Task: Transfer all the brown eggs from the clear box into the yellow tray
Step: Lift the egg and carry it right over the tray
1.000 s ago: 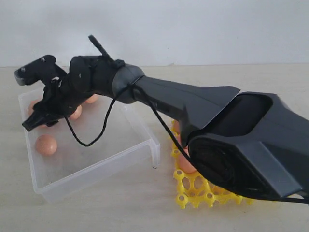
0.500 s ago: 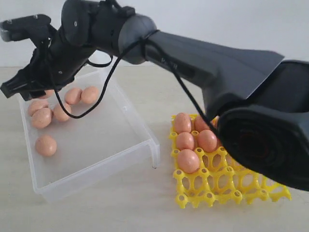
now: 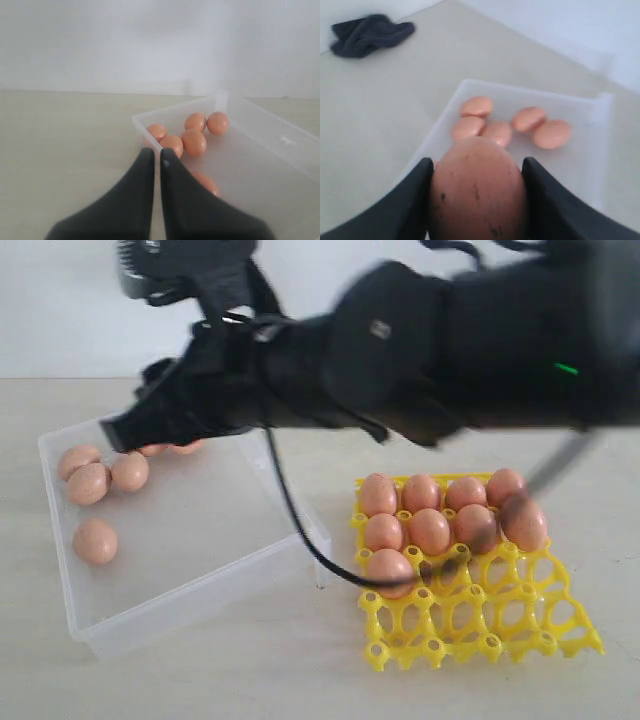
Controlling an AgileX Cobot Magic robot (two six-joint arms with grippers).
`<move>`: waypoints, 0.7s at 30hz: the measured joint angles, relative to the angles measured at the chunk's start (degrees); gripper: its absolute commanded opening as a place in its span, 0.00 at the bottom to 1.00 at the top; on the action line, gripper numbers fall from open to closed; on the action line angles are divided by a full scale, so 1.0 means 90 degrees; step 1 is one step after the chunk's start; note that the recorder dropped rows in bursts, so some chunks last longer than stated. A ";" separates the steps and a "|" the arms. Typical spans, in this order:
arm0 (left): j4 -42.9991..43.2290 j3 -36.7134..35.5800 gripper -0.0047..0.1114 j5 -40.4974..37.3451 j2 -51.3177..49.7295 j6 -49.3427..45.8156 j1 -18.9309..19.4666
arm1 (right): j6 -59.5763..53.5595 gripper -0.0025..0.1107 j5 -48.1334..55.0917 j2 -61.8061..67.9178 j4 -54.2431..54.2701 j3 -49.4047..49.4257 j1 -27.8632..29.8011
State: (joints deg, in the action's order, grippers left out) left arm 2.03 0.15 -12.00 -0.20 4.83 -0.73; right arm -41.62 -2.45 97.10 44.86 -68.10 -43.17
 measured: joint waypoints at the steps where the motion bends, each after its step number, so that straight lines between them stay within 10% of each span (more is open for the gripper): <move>1: 0.0000 0.0000 0.08 0.0000 0.0000 0.0000 0.0000 | -0.0102 0.02 -0.0500 -0.0363 0.0012 0.0679 -0.0046; 10: 0.0000 0.0000 0.08 0.0000 0.0000 0.0000 0.0000 | 0.1520 0.02 -0.2243 -0.2450 -0.0209 0.4029 0.1019; 21: 0.0000 0.0000 0.08 0.0000 0.0000 0.0000 0.0000 | 0.4810 0.02 -0.0220 -0.2511 -0.3979 0.4202 0.3298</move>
State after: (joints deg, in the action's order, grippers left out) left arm 2.03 0.15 -12.00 -0.20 4.83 -0.73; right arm 1.66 -4.43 74.50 9.04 -30.28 -13.48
